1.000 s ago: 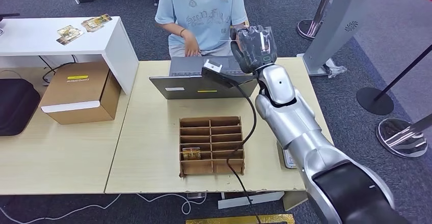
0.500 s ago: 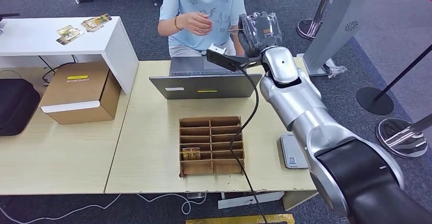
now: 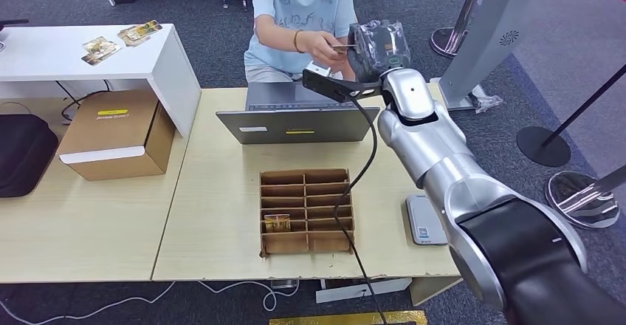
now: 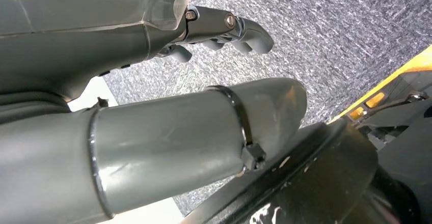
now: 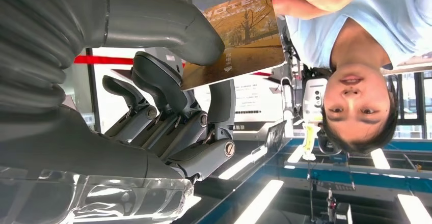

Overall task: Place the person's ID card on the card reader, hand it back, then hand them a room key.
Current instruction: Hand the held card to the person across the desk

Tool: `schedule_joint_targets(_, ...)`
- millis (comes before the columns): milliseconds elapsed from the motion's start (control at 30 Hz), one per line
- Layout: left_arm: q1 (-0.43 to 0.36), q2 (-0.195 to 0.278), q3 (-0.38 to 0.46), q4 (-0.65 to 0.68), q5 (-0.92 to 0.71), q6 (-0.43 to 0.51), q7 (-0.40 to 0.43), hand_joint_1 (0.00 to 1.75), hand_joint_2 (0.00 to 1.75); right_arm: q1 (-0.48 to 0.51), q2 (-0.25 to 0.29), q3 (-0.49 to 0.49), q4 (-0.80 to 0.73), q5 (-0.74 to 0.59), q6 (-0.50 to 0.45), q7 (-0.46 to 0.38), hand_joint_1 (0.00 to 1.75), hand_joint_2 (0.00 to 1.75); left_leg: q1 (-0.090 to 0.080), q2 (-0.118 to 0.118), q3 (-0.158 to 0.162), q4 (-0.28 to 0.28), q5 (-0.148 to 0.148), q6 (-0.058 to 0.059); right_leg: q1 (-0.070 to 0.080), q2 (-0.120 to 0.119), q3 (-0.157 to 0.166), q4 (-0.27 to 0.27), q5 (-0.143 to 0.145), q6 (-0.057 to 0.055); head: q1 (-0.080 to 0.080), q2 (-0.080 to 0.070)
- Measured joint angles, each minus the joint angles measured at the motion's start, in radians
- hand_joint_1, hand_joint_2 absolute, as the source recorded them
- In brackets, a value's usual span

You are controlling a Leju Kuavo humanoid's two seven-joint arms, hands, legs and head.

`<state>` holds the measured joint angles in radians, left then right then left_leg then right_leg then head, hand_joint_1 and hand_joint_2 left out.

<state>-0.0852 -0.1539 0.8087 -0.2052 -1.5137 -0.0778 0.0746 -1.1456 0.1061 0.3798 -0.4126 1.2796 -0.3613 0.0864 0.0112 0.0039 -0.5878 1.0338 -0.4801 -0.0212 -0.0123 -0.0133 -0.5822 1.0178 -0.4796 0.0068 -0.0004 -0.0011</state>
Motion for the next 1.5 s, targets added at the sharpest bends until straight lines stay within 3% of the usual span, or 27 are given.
schedule_joint_targets(333,-0.003,0.001,0.0,0.0,0.007,0.0,0.01,0.0,0.0,0.0,0.005,-0.019,0.015,-0.018,-0.014,-0.009,1.75,1.75,0.0,0.0,0.0,0.0,0.0,0.0,0.0,0.0,0.0,0.0,0.0,0.0,0.0,0.0)
schedule_joint_targets(467,-0.003,0.001,0.0,0.0,0.008,0.0,0.011,0.0,0.0,0.0,0.005,-0.022,0.018,-0.021,-0.018,-0.01,0.0,1.75,0.0,0.0,0.0,0.0,0.0,0.0,0.0,0.0,0.0,0.0,0.0,0.0,0.0,0.0)
schedule_joint_targets(1033,-0.003,0.001,0.0,0.0,0.011,0.001,0.012,0.0,0.0,0.002,0.0,-0.053,0.017,-0.052,-0.094,-0.054,0.0,1.75,0.0,0.0,0.0,0.0,0.0,0.0,0.0,0.0,0.0,0.0,0.0,0.0,0.0,0.0)
schedule_joint_targets(1233,0.002,0.001,0.0,0.0,0.032,0.009,0.012,0.0,0.0,0.04,-0.025,-0.054,-0.027,-0.068,-0.197,-0.128,0.0,1.75,0.0,0.0,0.0,0.0,0.0,0.0,0.0,0.0,0.0,0.0,0.0,0.0,0.0,0.0)
schedule_joint_targets(1367,0.012,0.001,0.001,0.0,0.043,0.013,0.011,0.0,0.0,0.126,-0.063,-0.072,-0.143,-0.21,-0.249,-0.238,0.0,1.75,0.0,-0.001,0.0,0.0,0.0,0.0,0.0,-0.001,0.0,-0.001,0.0,0.0,0.0,0.0)
schedule_joint_targets(1500,0.019,0.001,0.002,0.0,0.05,0.021,0.012,0.0,0.0,0.289,-0.118,-0.105,-0.373,-0.452,-0.259,-0.364,0.0,1.75,0.0,-0.002,0.0,0.0,0.0,0.0,0.0,-0.002,0.0,-0.001,0.0,0.0,0.0,0.0)
